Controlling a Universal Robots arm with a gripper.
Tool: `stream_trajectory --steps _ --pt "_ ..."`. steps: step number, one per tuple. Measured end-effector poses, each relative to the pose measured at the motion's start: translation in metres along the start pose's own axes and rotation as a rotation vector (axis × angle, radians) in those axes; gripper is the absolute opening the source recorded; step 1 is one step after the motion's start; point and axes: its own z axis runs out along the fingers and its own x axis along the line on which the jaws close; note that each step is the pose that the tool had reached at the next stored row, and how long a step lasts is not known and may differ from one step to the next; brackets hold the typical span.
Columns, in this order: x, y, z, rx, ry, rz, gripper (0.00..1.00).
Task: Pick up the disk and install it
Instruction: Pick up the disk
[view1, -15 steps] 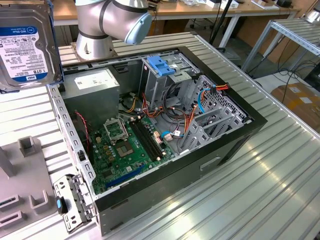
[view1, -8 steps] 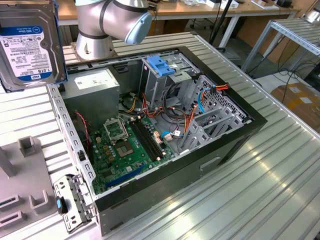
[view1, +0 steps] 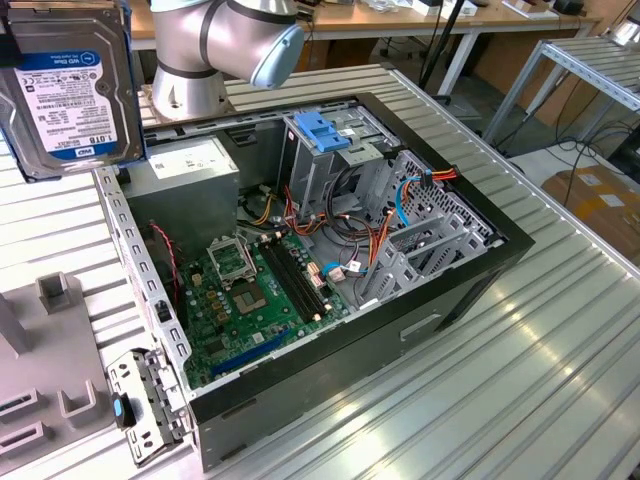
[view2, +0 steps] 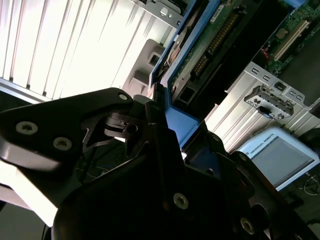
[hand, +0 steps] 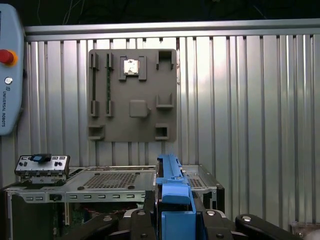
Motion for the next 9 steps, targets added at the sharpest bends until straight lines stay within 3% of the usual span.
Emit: stream_trajectory --steps 9 --pt "0.0205 -0.0031 0.0007 0.0 -0.0003 0.0 0.37"
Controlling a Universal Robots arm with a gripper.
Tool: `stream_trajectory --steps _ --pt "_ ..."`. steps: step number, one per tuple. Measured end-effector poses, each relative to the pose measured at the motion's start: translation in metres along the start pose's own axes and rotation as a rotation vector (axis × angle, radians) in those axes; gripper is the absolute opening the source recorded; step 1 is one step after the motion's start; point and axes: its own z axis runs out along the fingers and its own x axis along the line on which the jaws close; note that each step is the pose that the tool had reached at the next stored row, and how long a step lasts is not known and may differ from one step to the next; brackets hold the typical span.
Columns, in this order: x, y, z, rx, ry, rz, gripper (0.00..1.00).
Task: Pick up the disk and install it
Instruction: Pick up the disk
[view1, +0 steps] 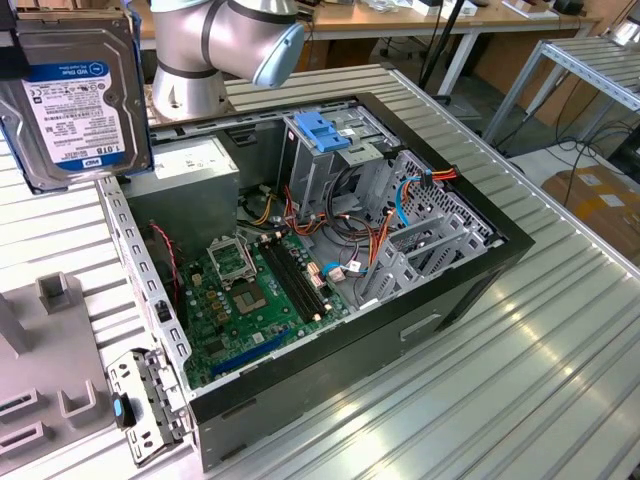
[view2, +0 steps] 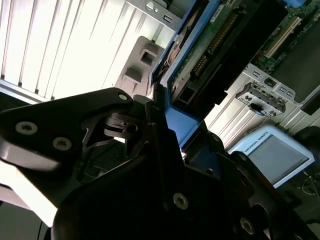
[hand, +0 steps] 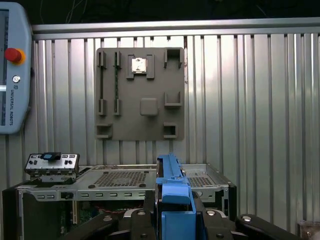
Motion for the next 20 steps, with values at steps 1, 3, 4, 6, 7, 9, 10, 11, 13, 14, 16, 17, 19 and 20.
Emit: stream_trajectory --steps 1,3,4,6,7,9,10,11,13,14,16,17,19,20 --pt "0.0019 -0.0013 0.0 0.0 -0.0002 0.0 0.37" --pt "0.0048 -0.0102 0.0001 -0.0002 -0.0005 0.0 0.37" --pt "0.0053 -0.014 0.0001 -0.0004 -0.0004 0.0 0.37" --pt "0.0065 -0.0215 0.0001 -0.0005 -0.0003 0.0 0.37" --pt "0.0073 -0.0252 0.0002 -0.0004 -0.0004 0.0 0.37" --pt "0.0088 -0.0332 0.0003 -0.0004 -0.0004 0.0 0.37" --pt "0.0094 -0.0356 0.0003 -0.0004 -0.0004 0.0 0.37" --pt "0.0099 -0.0376 0.0004 -0.0003 -0.0005 0.0 0.37" --pt "0.0109 -0.0424 0.0004 -0.0004 -0.0004 0.0 0.37" --pt "0.0113 -0.0448 0.0004 -0.0004 -0.0004 0.0 0.37" --pt "0.0119 -0.0485 0.0004 -0.0004 -0.0005 0.0 0.37" --pt "0.0122 -0.0506 0.0004 -0.0004 -0.0004 0.0 0.37" --pt "0.013 -0.0546 0.0004 -0.0004 -0.0004 0.0 0.37" --pt "0.0134 -0.0564 0.0005 -0.0004 -0.0004 0.0 0.37"
